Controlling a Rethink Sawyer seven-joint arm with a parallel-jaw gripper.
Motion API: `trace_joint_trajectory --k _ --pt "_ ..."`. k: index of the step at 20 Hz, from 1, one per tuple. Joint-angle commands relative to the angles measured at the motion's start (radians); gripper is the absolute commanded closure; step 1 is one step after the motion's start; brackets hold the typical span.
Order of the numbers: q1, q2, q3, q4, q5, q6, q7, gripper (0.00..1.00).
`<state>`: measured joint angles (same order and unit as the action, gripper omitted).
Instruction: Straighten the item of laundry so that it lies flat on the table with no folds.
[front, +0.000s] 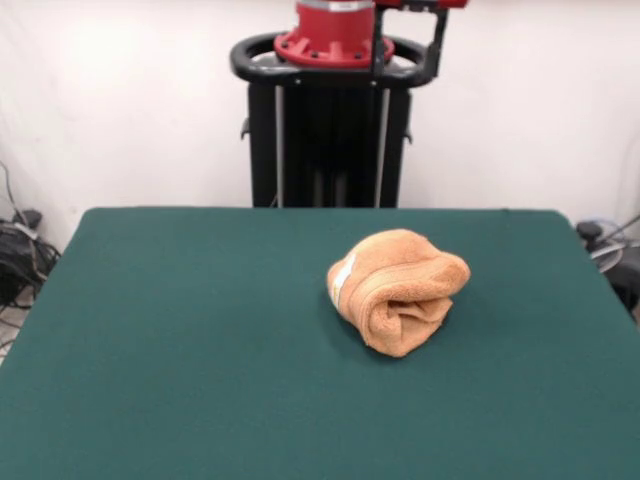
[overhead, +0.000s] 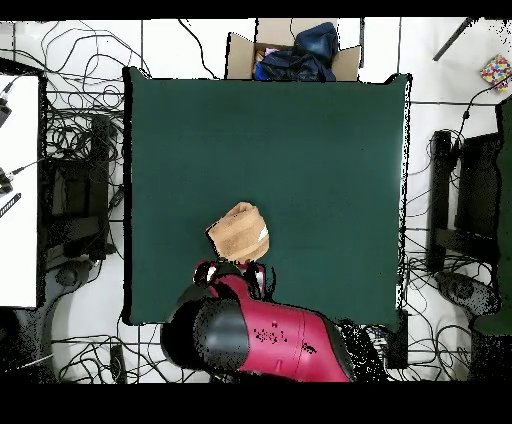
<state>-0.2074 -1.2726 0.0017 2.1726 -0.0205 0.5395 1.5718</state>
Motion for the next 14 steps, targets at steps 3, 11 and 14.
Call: trace_joint_trajectory --k 3,11,14 --pt "0.001 -0.016 0.057 0.049 -0.026 -0.125 0.067 0.00" --pt "-0.061 -0.007 0.089 0.068 -0.004 -0.162 0.023 0.00" --pt "-0.109 0.045 0.143 0.080 -0.012 -0.233 0.014 0.00"
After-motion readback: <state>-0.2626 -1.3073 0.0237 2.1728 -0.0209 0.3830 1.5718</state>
